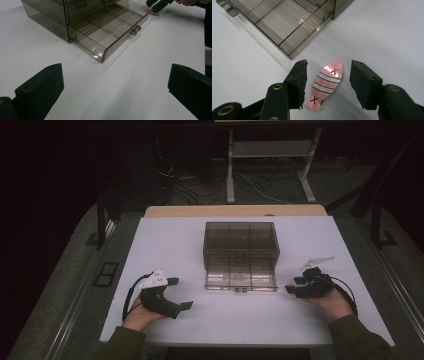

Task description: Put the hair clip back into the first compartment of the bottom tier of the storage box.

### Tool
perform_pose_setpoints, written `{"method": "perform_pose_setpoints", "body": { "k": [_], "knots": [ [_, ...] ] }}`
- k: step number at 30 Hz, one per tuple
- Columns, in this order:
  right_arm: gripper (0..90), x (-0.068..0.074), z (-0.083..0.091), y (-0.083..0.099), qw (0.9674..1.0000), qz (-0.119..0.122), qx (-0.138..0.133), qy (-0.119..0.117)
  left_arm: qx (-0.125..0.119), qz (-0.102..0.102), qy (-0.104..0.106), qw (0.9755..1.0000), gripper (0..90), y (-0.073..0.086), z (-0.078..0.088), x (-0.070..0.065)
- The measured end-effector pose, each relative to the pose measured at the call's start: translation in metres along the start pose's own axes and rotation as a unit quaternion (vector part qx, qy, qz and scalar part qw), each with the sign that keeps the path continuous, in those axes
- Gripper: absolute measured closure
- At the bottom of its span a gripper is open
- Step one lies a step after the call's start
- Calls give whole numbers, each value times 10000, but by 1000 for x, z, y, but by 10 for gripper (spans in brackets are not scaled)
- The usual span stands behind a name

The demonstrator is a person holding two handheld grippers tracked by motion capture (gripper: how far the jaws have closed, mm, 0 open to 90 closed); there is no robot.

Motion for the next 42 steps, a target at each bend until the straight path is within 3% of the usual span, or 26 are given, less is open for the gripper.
{"method": "perform_pose_setpoints", "body": {
  "k": [13,42],
  "knots": [
    [530,2,-5,3,9998,95,180,4,-1,-6,7,10000,0,0,0,0],
    [660,0,-3,5,9996,207,198,-37,-4,-3,12,10000,0,0,1,0]
  ]
}}
Point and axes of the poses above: each handheld gripper's, and its own axes: z roughly backward along the jaws, y roughly out of its underside, x roughly to its left, the point moved 4 cm from there along -z, roughly forward along the jaws, and after that the axes turned 12 degrees about -x, right-handed, at the moved point
